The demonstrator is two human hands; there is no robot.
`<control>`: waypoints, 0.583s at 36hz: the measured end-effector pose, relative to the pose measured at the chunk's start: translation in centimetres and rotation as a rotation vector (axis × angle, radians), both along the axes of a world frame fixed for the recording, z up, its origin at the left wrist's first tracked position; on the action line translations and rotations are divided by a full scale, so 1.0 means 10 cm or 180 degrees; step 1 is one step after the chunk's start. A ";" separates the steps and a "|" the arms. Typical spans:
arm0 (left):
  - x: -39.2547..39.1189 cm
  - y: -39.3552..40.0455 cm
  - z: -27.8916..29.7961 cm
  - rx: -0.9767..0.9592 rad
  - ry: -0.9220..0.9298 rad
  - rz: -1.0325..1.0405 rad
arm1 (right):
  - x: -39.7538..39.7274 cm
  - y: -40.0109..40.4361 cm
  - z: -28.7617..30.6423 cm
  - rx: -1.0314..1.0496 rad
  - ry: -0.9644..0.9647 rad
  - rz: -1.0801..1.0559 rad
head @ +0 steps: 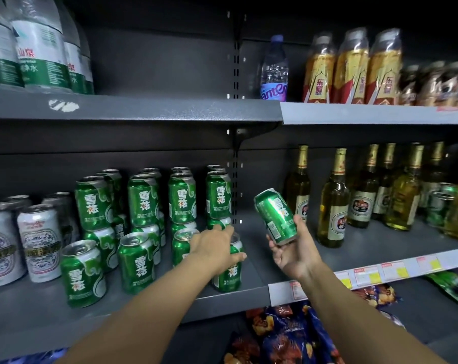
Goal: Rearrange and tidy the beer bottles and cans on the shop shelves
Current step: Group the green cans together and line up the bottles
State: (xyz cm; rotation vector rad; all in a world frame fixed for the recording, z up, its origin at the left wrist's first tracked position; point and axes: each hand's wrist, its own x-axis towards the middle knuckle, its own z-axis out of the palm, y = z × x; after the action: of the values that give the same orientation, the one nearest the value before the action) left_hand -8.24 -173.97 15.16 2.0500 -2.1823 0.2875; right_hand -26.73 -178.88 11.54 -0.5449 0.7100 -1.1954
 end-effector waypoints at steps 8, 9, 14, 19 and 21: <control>-0.11 -0.13 0.40 0.0568 0.3125 -0.0919 | 0.06 0.11 0.06 -0.0286 -0.0266 0.0694; -0.15 -0.15 0.38 0.0583 0.3834 -0.0971 | 0.08 0.11 0.08 -0.0268 -0.0214 0.0836; -0.16 -0.26 0.39 0.0065 0.4530 -0.0859 | 0.06 -0.03 0.21 -0.0741 0.1586 0.0530; -0.25 -0.26 0.46 -0.0473 0.2831 -0.0587 | 0.04 -0.06 0.64 -0.1768 0.2381 0.0096; -0.32 -0.28 0.43 -0.0472 0.2874 -0.0709 | 0.07 -0.05 0.73 -0.1977 0.2761 0.0352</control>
State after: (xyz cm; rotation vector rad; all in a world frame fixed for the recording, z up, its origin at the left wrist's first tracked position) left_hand -11.40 -176.73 19.45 1.4077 -1.6999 -0.4143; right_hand -26.02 -179.36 18.84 -1.6590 1.0050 -1.0418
